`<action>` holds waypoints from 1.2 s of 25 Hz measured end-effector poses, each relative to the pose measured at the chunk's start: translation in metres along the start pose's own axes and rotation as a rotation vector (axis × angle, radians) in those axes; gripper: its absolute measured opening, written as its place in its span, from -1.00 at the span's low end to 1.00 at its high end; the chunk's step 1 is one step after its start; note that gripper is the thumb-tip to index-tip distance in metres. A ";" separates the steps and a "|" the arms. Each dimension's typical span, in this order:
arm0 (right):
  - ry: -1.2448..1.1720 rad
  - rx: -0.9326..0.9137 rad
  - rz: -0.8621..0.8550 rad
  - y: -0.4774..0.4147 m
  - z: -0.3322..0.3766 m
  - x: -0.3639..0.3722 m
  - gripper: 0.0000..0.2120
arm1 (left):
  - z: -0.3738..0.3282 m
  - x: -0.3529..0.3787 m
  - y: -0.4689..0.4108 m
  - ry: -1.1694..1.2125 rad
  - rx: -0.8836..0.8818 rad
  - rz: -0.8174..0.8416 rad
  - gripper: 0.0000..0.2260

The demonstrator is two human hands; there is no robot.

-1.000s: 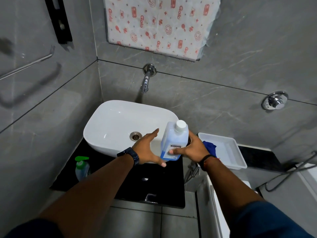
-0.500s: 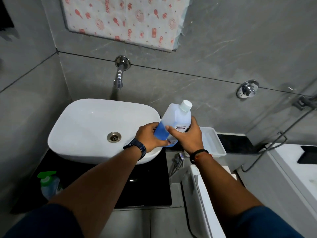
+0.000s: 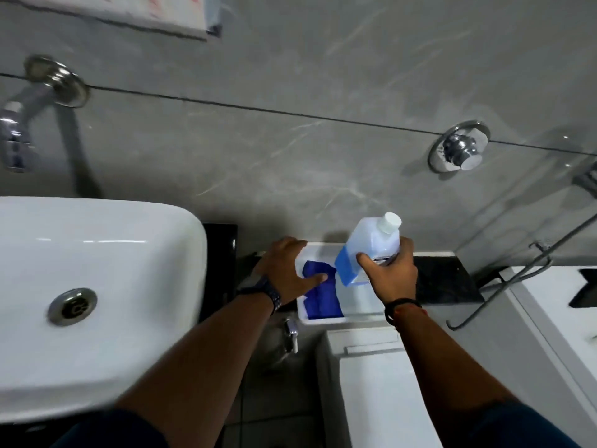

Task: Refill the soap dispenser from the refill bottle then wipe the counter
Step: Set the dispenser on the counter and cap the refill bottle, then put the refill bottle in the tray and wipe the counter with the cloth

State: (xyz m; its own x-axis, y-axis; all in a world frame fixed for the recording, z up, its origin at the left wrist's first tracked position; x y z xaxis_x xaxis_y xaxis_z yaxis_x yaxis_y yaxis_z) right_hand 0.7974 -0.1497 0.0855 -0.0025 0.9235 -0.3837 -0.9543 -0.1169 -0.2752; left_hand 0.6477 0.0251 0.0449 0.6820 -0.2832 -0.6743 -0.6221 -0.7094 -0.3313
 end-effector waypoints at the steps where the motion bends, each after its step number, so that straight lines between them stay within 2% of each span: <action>1: 0.013 0.014 0.005 -0.022 -0.023 0.010 -0.43 | 0.012 0.025 -0.010 -0.034 -0.014 0.013 -0.34; 4: 0.049 0.037 0.022 -0.066 -0.080 0.036 -0.38 | 0.039 0.079 -0.024 -0.114 0.007 0.080 -0.40; 6: 0.066 0.040 0.040 -0.088 -0.116 0.057 -0.36 | 0.054 0.109 -0.032 -0.137 0.018 0.099 -0.36; 11: 0.095 0.054 0.053 -0.118 -0.186 0.098 -0.32 | 0.097 0.176 -0.035 -0.376 0.023 0.215 -0.02; 13: 0.098 0.051 0.062 -0.124 -0.202 0.107 -0.31 | 0.112 0.194 -0.032 -0.397 0.003 0.263 0.05; 18: 0.117 0.071 0.077 -0.123 -0.225 0.116 -0.23 | 0.123 0.218 -0.031 -0.414 0.061 0.256 0.00; 20: 0.226 -0.024 -0.087 -0.118 -0.213 0.102 -0.21 | 0.123 0.220 -0.032 -0.413 0.067 0.238 -0.07; 22: 0.382 -0.257 -0.304 -0.099 -0.187 0.089 -0.28 | 0.121 0.219 -0.035 -0.424 0.085 0.214 -0.16; 23: 0.410 -0.343 -0.297 -0.083 -0.177 0.095 -0.34 | 0.121 0.219 -0.036 -0.426 0.093 0.213 -0.21; 24: 0.412 -0.399 -0.179 -0.067 -0.172 0.110 -0.39 | 0.120 0.218 -0.036 -0.419 0.092 0.217 -0.25; 25: 0.408 -0.411 0.014 -0.052 -0.173 0.131 -0.41 | 0.120 0.217 -0.038 -0.406 0.091 0.213 -0.30; 27: 0.498 -0.342 0.464 -0.019 -0.194 0.177 -0.34 | 0.116 0.212 -0.042 -0.386 0.119 0.185 -0.42; 28: 0.573 -0.314 0.626 -0.006 -0.208 0.192 -0.29 | 0.114 0.208 -0.045 -0.381 0.142 0.172 -0.48; 30: 0.652 -0.283 0.725 0.005 -0.224 0.208 -0.28 | 0.113 0.203 -0.050 -0.378 0.163 0.165 -0.53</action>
State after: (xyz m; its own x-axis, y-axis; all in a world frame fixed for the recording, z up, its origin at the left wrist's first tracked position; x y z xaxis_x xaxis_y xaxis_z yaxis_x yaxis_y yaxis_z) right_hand 0.8595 -0.0401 -0.1928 -0.3083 0.2266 -0.9239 -0.6816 -0.7301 0.0484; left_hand 0.7739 0.0757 -0.1496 0.3985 -0.1066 -0.9109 -0.7839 -0.5552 -0.2780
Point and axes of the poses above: each hand's wrist, its own y-axis away from the middle knuckle, its own x-axis out of the palm, z = x × y, the point moved 8 cm from there along -y, towards the middle knuckle, and after that the axes turned 15 degrees about -z, right-handed, at the moved point
